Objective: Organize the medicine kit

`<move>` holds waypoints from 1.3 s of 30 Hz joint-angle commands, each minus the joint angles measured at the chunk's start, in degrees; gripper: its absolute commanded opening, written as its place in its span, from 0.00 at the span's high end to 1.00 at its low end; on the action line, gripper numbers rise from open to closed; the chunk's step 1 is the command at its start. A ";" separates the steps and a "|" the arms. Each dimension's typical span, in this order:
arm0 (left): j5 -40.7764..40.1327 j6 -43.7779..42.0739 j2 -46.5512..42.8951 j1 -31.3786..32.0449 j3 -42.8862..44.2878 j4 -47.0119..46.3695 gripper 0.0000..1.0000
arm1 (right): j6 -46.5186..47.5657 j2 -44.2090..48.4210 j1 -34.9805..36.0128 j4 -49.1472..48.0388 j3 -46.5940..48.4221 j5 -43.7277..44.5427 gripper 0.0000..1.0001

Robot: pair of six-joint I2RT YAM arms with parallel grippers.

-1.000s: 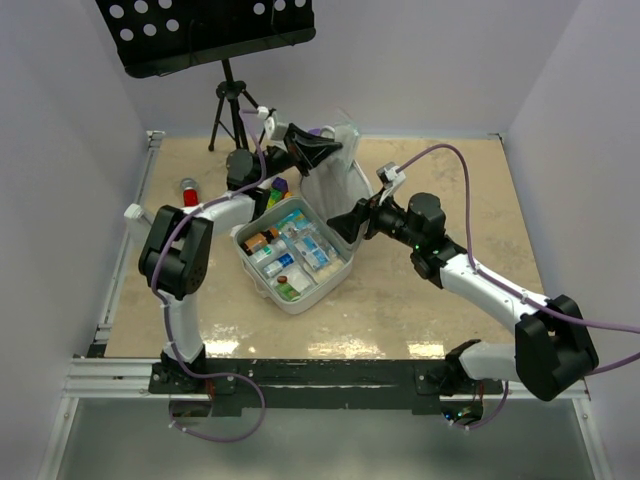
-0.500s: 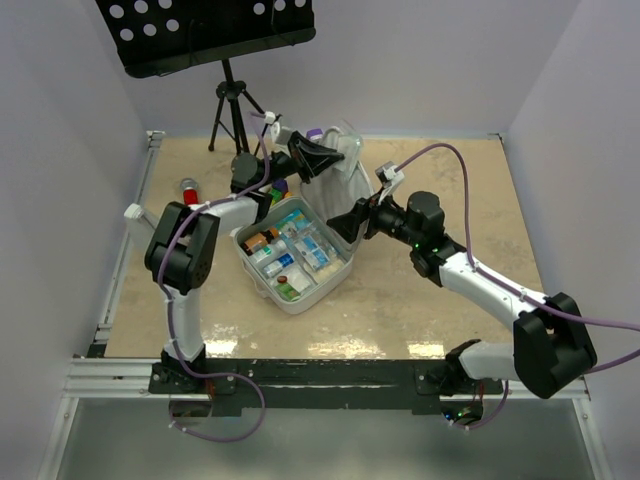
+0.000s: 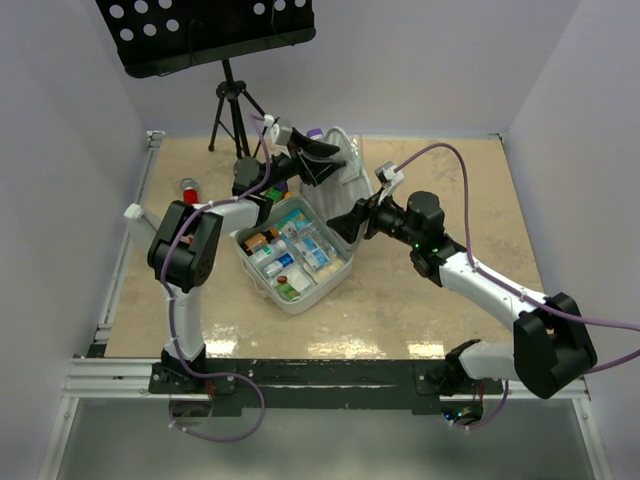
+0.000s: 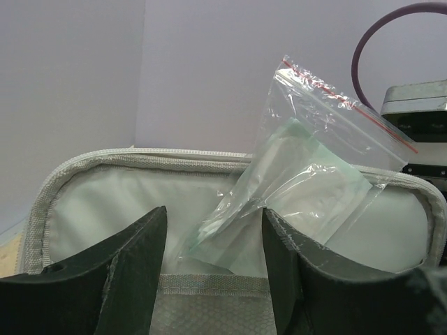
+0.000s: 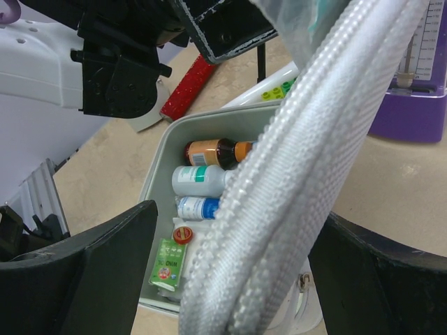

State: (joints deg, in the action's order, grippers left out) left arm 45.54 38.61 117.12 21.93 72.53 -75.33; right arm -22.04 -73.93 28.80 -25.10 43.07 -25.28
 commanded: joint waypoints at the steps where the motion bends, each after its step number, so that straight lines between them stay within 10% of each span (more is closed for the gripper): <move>1: -2.56 0.06 -0.66 -0.40 -0.73 -33.48 0.39 | 0.33 -0.07 0.47 -0.56 2.28 -3.37 0.12; 16: -2.30 -2.13 -5.68 -2.51 -5.47 -33.39 0.29 | 0.16 -0.07 0.47 -0.91 1.93 -3.11 0.12; 19: -3.44 -1.87 -6.64 -3.30 -7.05 -33.48 0.00 | 0.07 -0.07 0.47 -0.91 1.84 -3.20 0.12; 39: -3.25 -0.20 -8.66 -6.73 -7.40 -33.03 0.00 | 0.07 -0.51 0.47 -1.35 1.67 -2.67 0.12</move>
State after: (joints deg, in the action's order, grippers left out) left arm 41.80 37.93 110.04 15.14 64.75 -74.65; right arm -22.04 -73.93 28.86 -25.12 43.07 -26.61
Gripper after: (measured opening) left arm 0.997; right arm 0.880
